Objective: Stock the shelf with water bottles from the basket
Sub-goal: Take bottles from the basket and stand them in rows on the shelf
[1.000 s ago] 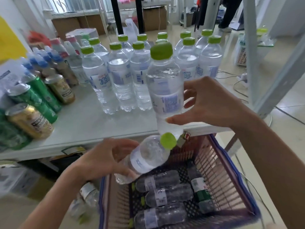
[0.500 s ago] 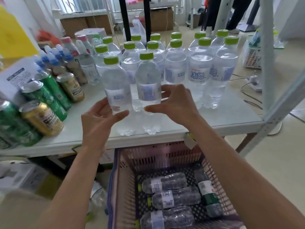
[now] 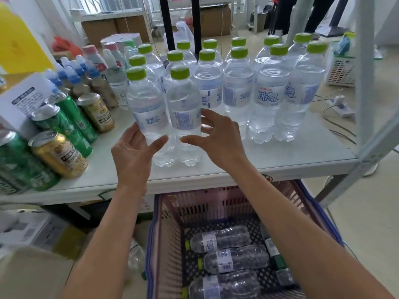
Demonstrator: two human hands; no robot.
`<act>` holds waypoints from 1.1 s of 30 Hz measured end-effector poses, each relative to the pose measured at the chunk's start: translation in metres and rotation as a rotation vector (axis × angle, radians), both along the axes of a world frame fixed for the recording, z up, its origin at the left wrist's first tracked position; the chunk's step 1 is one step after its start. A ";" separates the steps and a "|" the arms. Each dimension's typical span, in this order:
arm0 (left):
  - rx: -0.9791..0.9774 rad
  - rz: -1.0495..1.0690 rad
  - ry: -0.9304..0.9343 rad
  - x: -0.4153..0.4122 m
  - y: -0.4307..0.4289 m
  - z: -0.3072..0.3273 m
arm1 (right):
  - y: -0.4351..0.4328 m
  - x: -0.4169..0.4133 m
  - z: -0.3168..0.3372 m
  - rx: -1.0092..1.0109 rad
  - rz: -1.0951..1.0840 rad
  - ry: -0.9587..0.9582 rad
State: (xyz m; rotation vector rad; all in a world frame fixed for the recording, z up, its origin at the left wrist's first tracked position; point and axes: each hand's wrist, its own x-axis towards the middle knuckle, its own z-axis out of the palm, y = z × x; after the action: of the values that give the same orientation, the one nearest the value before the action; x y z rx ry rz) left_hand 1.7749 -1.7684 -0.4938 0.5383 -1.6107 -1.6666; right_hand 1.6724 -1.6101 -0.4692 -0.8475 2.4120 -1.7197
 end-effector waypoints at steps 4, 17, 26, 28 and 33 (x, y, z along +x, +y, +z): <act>-0.009 -0.007 -0.010 -0.004 -0.008 -0.004 | -0.010 -0.003 -0.004 -0.007 0.004 0.016; -0.278 0.151 -0.438 0.016 -0.008 -0.011 | 0.014 0.002 -0.009 0.270 -0.046 0.057; -0.905 -0.683 -0.705 0.050 0.059 -0.068 | 0.080 0.024 -0.037 0.887 0.855 -0.477; -1.035 -0.975 -0.964 0.048 0.069 -0.117 | 0.083 0.022 -0.092 1.191 0.883 -0.492; -1.154 -1.071 -1.222 0.038 0.058 -0.225 | 0.105 0.021 -0.231 1.481 0.758 -0.056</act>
State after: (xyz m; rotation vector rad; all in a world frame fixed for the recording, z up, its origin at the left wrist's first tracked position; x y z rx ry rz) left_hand 1.8127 -1.7100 -0.7183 -0.0621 -3.7530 -0.4270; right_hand 1.6934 -1.5055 -0.7004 -1.0451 2.0174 0.3586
